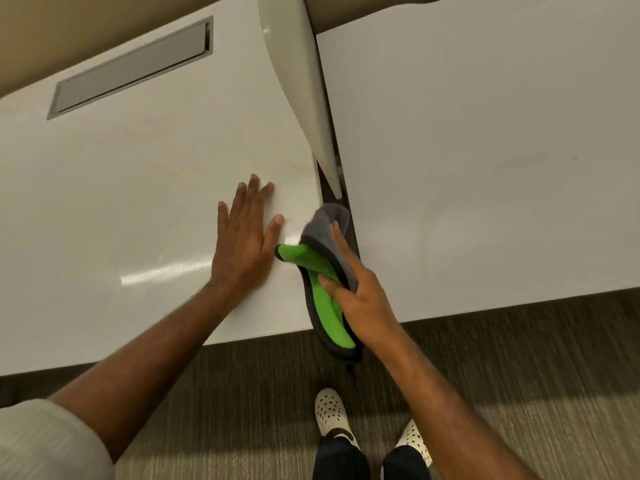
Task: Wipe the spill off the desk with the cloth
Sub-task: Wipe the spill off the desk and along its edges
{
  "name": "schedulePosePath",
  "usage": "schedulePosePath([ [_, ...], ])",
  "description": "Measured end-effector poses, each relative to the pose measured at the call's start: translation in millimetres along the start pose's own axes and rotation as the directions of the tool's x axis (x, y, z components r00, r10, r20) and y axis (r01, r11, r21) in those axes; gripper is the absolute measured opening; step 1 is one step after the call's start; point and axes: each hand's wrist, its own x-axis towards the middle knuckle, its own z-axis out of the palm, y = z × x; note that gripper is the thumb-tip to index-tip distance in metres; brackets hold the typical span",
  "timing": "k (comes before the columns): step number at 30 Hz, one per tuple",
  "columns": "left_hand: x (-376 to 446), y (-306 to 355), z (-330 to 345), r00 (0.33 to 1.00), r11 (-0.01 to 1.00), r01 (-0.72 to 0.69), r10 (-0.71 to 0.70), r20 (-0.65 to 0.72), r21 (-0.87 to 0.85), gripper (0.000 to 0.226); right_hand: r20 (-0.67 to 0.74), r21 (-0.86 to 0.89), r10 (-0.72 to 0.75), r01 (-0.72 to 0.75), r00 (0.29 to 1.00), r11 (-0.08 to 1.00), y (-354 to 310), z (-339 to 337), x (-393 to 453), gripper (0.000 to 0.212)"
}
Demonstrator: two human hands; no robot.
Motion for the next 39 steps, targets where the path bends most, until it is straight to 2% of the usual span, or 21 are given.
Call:
schedulePosePath([
  [4,0.0,0.9,0.2,1.000,1.000,0.004,-0.004,-0.011,-0.006,0.057,0.002,0.051,0.068,-0.068,0.998,0.996,8.1,-3.7,-7.1,0.063],
  [12,0.8,-1.7,1.6,1.000,1.000,-0.003,0.003,-0.021,-0.012,0.055,-0.034,0.003,0.095,-0.094,0.995,0.996,-26.2,-18.2,68.2,0.048],
  [17,0.1,-2.5,2.5,1.000,1.000,-0.006,0.006,-0.023,-0.006,0.056,-0.018,0.074,0.116,-0.115,0.993,0.991,-4.3,-15.5,22.2,0.024],
  [22,-0.7,-1.3,2.7,0.999,1.000,-0.004,0.005,-0.042,0.017,0.056,0.011,0.116,0.148,-0.148,0.989,0.982,24.7,-10.6,-42.6,0.025],
  [25,-0.5,0.0,1.7,0.999,1.000,-0.002,0.002,-0.037,0.014,0.057,0.041,0.104,0.178,-0.181,0.983,0.978,17.0,-17.5,-29.4,0.022],
  [29,-0.6,0.2,0.4,1.000,1.000,0.002,-0.002,-0.028,0.001,0.058,0.001,0.069,0.106,-0.105,0.994,0.992,3.1,-29.6,28.4,0.013],
  [33,-1.3,1.7,-0.1,0.999,1.000,0.001,-0.001,-0.035,-0.003,0.056,0.025,0.056,0.059,-0.060,0.998,0.997,-5.6,-37.8,62.1,0.012],
  [39,-0.5,-0.2,0.9,0.999,1.000,-0.006,0.006,-0.036,-0.002,0.057,0.054,0.126,0.108,-0.114,0.993,0.985,22.0,-35.6,13.5,0.016],
])
